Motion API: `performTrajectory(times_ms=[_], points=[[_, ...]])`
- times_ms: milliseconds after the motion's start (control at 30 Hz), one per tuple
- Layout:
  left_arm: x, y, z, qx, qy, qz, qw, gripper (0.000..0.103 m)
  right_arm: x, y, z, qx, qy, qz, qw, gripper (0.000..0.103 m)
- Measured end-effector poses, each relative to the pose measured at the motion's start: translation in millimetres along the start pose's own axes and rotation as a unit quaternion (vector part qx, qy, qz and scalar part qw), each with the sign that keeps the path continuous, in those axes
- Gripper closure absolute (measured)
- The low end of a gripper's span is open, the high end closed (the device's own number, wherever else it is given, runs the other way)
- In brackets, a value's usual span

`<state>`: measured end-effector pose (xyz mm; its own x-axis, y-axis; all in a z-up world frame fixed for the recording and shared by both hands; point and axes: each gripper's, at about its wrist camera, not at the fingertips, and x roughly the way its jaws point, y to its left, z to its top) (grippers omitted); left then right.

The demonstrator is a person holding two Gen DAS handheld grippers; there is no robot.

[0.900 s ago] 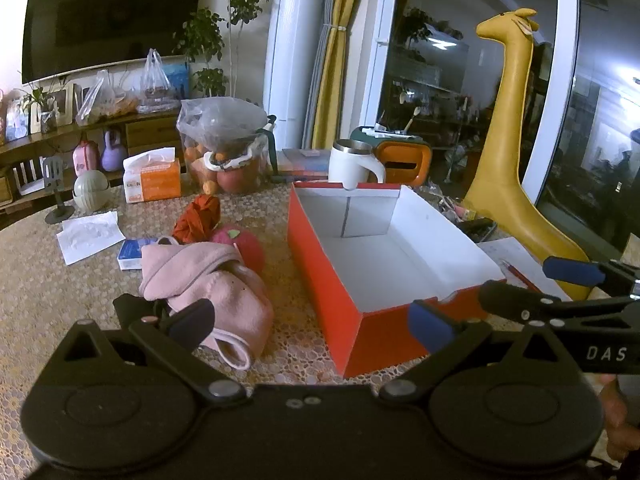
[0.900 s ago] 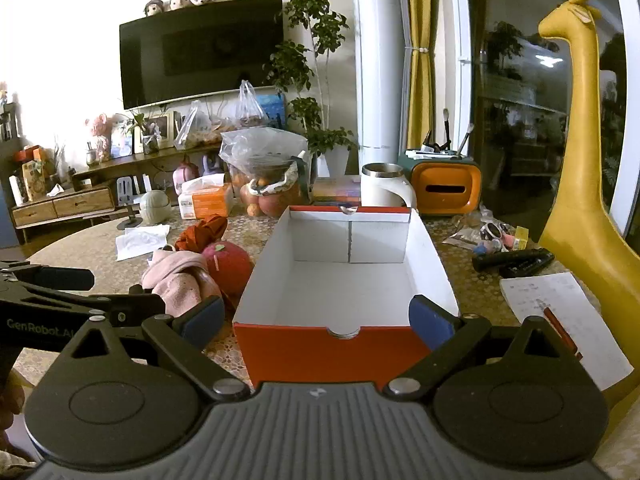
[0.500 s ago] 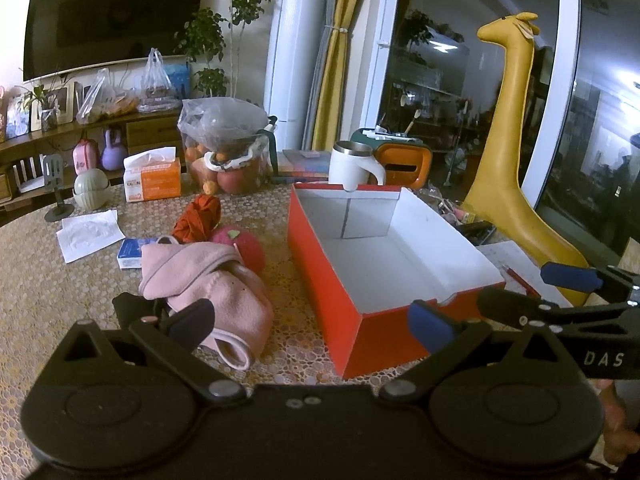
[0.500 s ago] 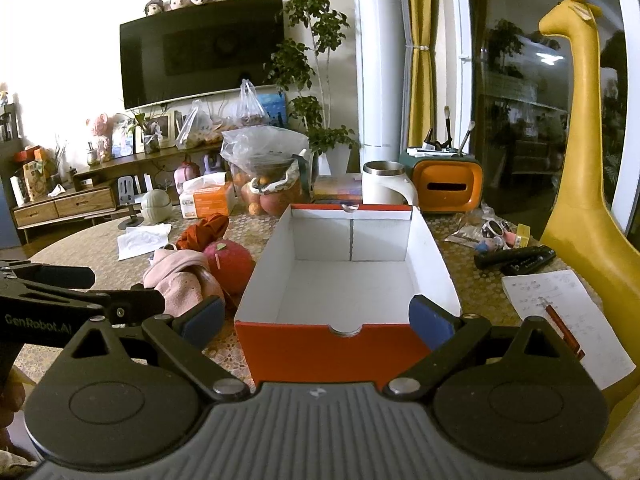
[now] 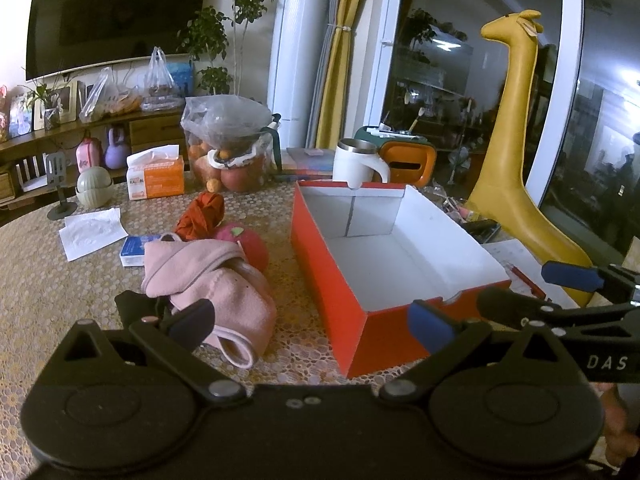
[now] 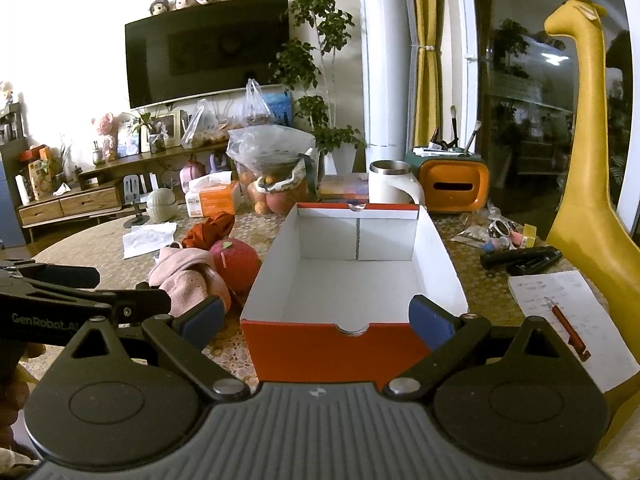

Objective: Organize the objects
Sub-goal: 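Move the left tool toward the pink knitted cloth beside the box, then close the left gripper on the pink knitted cloth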

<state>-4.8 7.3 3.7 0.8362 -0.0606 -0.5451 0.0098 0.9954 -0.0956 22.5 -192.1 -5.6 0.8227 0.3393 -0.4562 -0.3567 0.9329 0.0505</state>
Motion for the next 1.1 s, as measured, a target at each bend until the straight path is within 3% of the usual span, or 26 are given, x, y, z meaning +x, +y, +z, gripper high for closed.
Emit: performTrajectory(times_ms=[367,567,767,1100], points=[[24,15,6,-0.006,0.01,0.005,0.9999,0.001,29,-9,11,-0.016,0.015,-0.006,1.0,0.004],[44,33,12,-0.013,0.018,0.037,0.999,0.001,52,-30,23,-0.009,0.031,-0.028,0.999,0.004],[68,48,20,-0.009,0.029,0.064,0.9975,0.001,80,-59,37,0.003,0.062,-0.042,0.997,0.004],[117,58,21,0.009,0.069,0.07,0.9952,0.001,128,-102,46,-0.002,0.118,-0.073,0.99,0.008]])
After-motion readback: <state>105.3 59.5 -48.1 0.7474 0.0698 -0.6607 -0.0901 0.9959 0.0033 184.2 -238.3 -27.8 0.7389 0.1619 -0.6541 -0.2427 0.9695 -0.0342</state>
